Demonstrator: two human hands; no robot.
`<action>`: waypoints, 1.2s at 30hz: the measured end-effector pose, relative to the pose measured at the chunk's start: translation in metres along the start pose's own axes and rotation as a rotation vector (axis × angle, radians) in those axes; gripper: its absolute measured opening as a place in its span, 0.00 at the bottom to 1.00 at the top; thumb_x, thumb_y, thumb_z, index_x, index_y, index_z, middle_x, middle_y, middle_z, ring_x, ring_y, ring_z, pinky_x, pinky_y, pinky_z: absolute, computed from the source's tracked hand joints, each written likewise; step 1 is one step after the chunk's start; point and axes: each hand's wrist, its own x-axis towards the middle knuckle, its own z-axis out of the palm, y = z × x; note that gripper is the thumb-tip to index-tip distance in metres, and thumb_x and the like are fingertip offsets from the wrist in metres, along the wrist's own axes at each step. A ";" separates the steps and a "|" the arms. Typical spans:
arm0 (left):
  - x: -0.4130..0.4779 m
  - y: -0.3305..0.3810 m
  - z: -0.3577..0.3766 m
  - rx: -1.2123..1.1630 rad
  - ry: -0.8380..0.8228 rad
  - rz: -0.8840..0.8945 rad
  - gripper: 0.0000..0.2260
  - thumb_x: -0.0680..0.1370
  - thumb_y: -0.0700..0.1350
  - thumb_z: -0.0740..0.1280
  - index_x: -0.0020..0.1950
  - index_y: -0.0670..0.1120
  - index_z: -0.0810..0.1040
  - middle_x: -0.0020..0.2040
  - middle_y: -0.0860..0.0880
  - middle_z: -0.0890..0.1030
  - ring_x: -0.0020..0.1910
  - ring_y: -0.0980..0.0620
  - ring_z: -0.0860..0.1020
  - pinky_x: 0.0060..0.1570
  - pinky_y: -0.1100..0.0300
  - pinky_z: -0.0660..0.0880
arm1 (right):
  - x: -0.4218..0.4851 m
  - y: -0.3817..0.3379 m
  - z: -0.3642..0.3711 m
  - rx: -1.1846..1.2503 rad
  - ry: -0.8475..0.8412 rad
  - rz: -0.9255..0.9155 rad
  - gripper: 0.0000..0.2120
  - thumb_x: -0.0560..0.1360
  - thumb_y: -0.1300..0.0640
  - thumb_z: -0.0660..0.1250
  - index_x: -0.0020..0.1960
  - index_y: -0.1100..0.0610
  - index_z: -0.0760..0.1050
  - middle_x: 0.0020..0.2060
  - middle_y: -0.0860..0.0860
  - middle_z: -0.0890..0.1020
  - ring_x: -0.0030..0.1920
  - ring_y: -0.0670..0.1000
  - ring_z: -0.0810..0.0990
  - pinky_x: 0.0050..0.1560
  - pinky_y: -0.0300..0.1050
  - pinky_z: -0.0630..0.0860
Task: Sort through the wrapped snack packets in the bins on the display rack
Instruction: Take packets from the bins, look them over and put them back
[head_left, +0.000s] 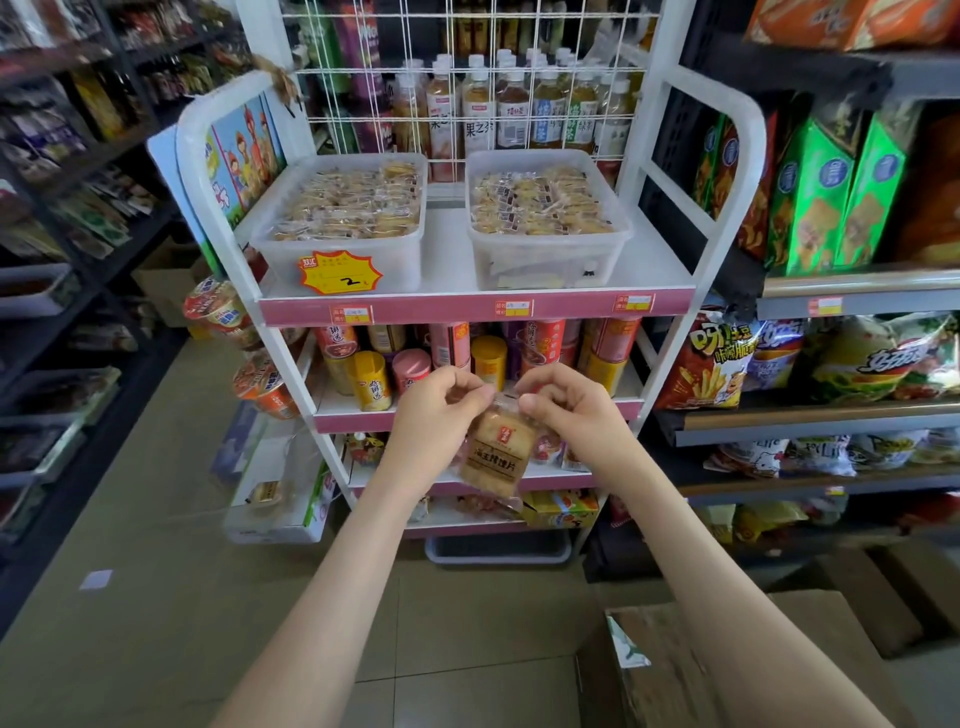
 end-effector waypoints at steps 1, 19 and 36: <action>0.000 -0.001 -0.001 -0.008 0.012 -0.018 0.02 0.78 0.45 0.68 0.47 0.49 0.80 0.45 0.51 0.82 0.47 0.53 0.81 0.50 0.50 0.81 | -0.001 0.001 -0.003 0.015 -0.032 0.008 0.06 0.78 0.60 0.66 0.50 0.51 0.77 0.30 0.47 0.76 0.34 0.48 0.76 0.38 0.46 0.74; -0.008 0.004 -0.009 -0.499 0.307 -0.208 0.04 0.80 0.41 0.64 0.48 0.42 0.76 0.48 0.44 0.82 0.48 0.51 0.83 0.41 0.60 0.81 | -0.010 0.018 -0.008 0.053 -0.133 0.141 0.09 0.78 0.54 0.66 0.58 0.52 0.77 0.51 0.50 0.83 0.51 0.49 0.82 0.49 0.43 0.79; -0.019 0.019 0.001 -0.521 -0.042 -0.216 0.07 0.78 0.44 0.68 0.54 0.44 0.79 0.45 0.49 0.86 0.46 0.52 0.84 0.39 0.60 0.81 | -0.014 0.001 -0.011 0.412 0.186 0.109 0.05 0.77 0.64 0.65 0.51 0.57 0.77 0.49 0.56 0.83 0.52 0.56 0.82 0.49 0.46 0.80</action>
